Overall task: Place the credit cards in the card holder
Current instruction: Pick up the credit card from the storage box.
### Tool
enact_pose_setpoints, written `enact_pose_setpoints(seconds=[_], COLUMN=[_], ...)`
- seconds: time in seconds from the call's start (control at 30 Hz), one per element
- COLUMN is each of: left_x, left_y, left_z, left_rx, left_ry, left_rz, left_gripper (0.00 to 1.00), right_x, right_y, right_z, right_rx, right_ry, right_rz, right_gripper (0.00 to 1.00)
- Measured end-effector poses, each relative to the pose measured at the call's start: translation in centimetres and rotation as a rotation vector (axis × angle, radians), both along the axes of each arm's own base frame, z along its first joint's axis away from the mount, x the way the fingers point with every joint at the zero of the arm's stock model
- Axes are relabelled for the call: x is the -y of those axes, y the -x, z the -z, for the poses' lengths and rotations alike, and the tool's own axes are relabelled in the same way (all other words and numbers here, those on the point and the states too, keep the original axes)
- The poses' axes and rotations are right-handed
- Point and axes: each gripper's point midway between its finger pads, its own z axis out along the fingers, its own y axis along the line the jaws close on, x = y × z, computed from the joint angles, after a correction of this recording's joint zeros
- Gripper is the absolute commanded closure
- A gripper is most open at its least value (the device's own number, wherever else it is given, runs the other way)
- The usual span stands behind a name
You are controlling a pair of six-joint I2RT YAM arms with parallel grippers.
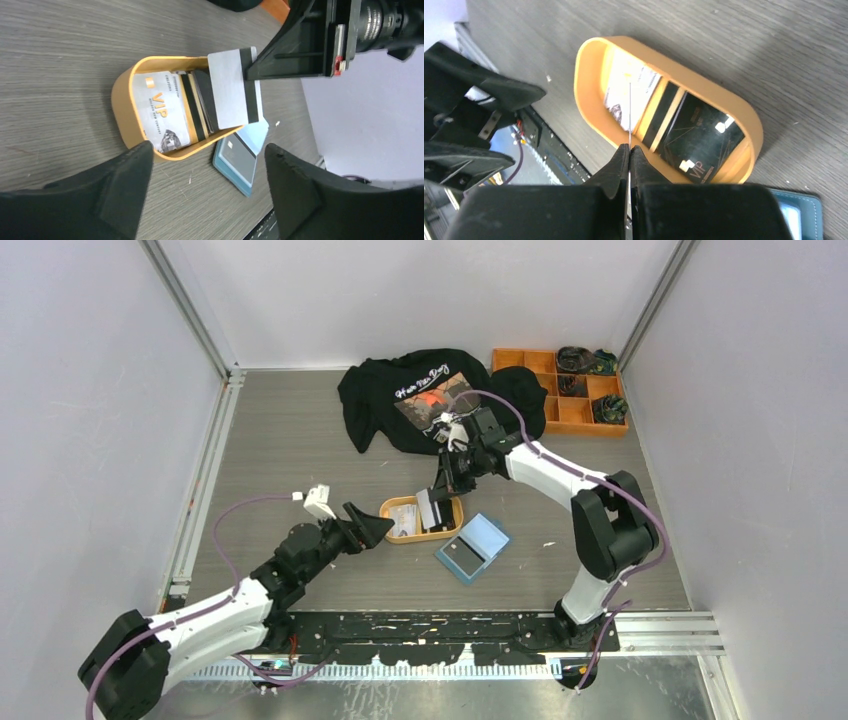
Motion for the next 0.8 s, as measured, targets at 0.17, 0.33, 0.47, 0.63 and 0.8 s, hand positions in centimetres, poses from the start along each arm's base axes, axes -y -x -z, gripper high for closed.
enact_pose_setpoints(seconds=[0.17,0.33,0.47,0.63,0.8], left_x=[0.6,2.8,4.3,6.0,7.2], left_y=[1.1,2.4,3.0,4.1,4.0], left_z=[-0.6,-2.8,-4.6,-5.7,-6.7], left_rx=[0.097,0.177,0.234,0.275,0.322], left_ry=[0.06,0.119,0.17,0.182,0.184], left_rz=[0.078,0.226,0.301,0.362,0.385], left_gripper=[0.11,0.12,0.12,0.12,0.12], right_x=[0.9,2.6,3.3,4.9,5.3], right_y=[0.7,1.8,3.3,4.3,4.7], right_z=[-4.1,-9.4,-13.0,-15.3,-15.6], right_rx=[0.06,0.163,0.246,0.285,0.255], right_ry=[-0.157,-0.351,-0.459,-0.555,-0.596], right_rz=[-0.081,-0.109,-0.152,-0.148,-0.153], right_gripper=[0.99,0.99,0.99,0.99,0.99])
